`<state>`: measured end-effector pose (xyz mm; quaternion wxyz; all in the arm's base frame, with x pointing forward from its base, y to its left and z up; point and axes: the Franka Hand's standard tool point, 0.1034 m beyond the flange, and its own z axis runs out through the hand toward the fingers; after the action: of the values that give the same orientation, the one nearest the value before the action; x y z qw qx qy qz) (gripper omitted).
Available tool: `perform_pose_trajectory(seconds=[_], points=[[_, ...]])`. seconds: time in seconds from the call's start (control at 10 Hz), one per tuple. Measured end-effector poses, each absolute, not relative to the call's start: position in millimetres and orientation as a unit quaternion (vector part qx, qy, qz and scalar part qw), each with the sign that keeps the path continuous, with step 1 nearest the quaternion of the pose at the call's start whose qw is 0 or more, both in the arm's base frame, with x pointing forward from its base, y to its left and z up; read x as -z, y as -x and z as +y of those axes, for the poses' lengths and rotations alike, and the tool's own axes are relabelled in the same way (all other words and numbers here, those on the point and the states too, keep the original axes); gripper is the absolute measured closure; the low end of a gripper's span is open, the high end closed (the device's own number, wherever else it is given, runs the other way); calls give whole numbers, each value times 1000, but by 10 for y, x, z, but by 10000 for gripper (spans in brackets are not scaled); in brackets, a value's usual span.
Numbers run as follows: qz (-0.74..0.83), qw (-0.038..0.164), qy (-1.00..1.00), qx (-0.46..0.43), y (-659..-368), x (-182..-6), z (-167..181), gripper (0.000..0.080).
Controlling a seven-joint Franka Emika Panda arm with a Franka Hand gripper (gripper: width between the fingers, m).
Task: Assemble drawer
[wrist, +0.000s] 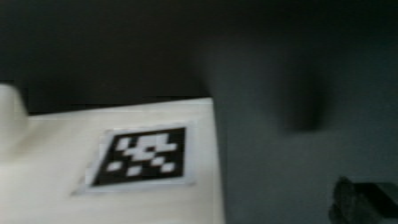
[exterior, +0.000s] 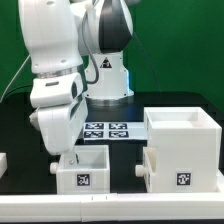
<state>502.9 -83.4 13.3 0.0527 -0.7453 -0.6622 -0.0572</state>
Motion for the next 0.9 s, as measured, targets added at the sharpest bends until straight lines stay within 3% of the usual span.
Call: perform_pose_trajectory(seconds=[0.1, 0.2, 0.3, 0.4, 0.5, 0.6, 0.7, 0.9], points=[[-662, 53, 746, 57, -5028, -131, -833, 151], [-662, 53, 746, 57, -5026, -130, -833, 252], [-662, 53, 746, 57, -5026, -129, -832, 252], [-662, 53, 746, 57, -5025, -128, -832, 430], [-662, 53, 746, 57, -5025, -128, -831, 430], [-662, 53, 746, 57, -5025, -128, -831, 632], [-662, 53, 746, 57, -5025, -127, -831, 744], [-662, 53, 746, 58, -5030, -134, -825, 762]])
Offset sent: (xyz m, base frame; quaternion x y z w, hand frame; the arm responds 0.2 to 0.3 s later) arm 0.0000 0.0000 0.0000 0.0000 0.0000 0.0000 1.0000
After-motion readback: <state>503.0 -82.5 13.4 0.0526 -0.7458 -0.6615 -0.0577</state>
